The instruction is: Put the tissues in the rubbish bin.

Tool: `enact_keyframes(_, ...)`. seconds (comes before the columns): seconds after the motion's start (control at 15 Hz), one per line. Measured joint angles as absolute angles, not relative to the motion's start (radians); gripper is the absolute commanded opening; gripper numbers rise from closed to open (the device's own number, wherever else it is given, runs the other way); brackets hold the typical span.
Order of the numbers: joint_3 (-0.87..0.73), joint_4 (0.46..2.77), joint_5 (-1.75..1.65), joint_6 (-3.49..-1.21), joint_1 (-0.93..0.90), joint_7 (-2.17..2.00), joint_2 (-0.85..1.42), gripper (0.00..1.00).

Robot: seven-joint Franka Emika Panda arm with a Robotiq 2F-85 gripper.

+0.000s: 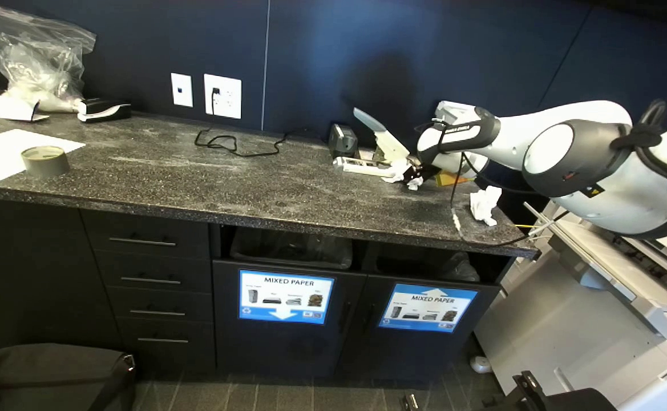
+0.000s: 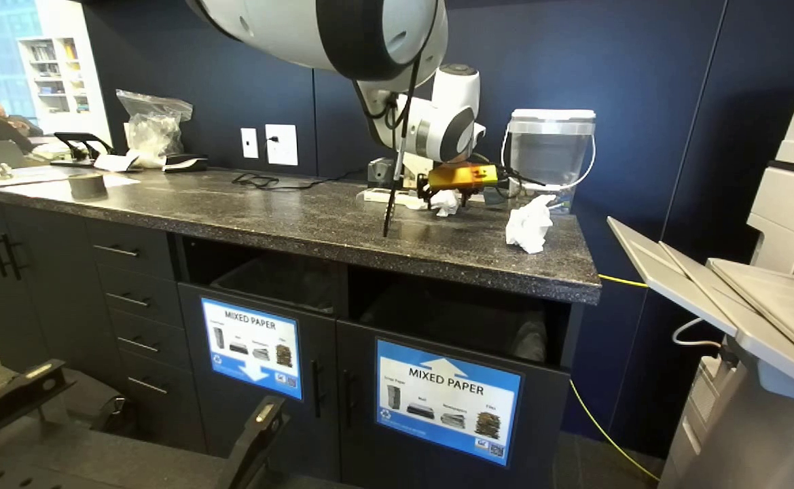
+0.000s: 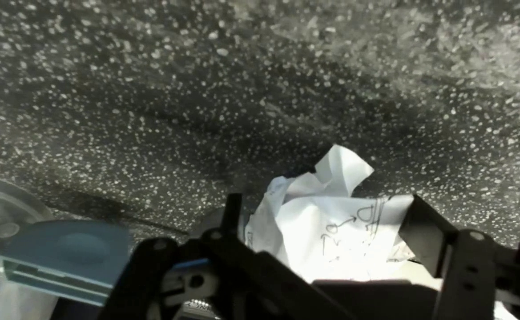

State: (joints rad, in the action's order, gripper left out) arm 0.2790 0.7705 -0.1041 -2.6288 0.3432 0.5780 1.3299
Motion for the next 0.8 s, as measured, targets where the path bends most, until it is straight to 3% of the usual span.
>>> enact_keyframes(0.4, 0.292, 0.713, -0.064, -2.617, 0.336, 0.618, 1.373, 0.14)
enact_keyframes(0.6, 0.280, 0.698, -0.044, -2.610, 0.328, 0.631, 1.378, 0.09)
enact_keyframes(0.67, 0.271, 0.692, -0.043, -2.596, 0.324, 0.631, 1.378, 0.13)
enact_keyframes(0.8, 0.248, 0.673, -0.052, -2.548, 0.311, 0.631, 1.377, 0.12)
